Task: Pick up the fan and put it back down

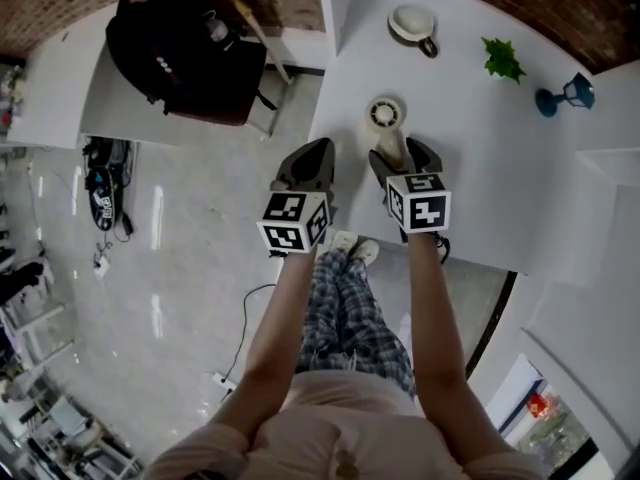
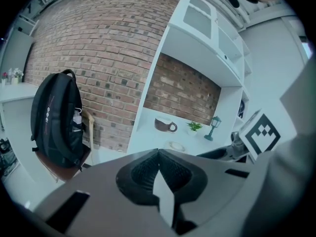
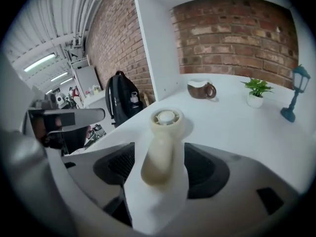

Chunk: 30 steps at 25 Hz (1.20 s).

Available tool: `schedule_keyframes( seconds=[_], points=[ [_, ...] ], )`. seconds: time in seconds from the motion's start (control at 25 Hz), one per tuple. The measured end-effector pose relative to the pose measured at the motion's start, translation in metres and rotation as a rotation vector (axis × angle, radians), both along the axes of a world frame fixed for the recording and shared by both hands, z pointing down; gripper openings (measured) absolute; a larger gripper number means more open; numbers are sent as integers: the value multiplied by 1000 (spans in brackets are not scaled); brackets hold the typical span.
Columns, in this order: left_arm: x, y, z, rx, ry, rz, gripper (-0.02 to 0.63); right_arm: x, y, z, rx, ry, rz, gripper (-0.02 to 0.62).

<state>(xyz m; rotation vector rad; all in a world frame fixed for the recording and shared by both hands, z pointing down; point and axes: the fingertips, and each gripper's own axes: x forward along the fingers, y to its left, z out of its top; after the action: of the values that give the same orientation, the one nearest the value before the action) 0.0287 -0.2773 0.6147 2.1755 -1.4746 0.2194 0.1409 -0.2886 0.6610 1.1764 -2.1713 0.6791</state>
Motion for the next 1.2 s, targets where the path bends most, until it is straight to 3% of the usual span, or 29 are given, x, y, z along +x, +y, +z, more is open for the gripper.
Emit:
schedule_keyframes(
  seconds=[0.28, 0.4, 0.92, 1.2],
  points=[
    [2, 5, 7, -8, 21, 9, 28, -2, 4, 22, -59, 133, 19, 279],
    [2, 7, 6, -8, 25, 11, 28, 0, 4, 20, -60, 143, 42, 213],
    [-11, 12, -11, 10, 18, 6, 28, 9, 7, -15, 36, 66, 106, 202],
    [-11, 5, -66, 100, 2, 28, 28, 27, 6, -86, 192, -21, 155, 202]
  ],
)
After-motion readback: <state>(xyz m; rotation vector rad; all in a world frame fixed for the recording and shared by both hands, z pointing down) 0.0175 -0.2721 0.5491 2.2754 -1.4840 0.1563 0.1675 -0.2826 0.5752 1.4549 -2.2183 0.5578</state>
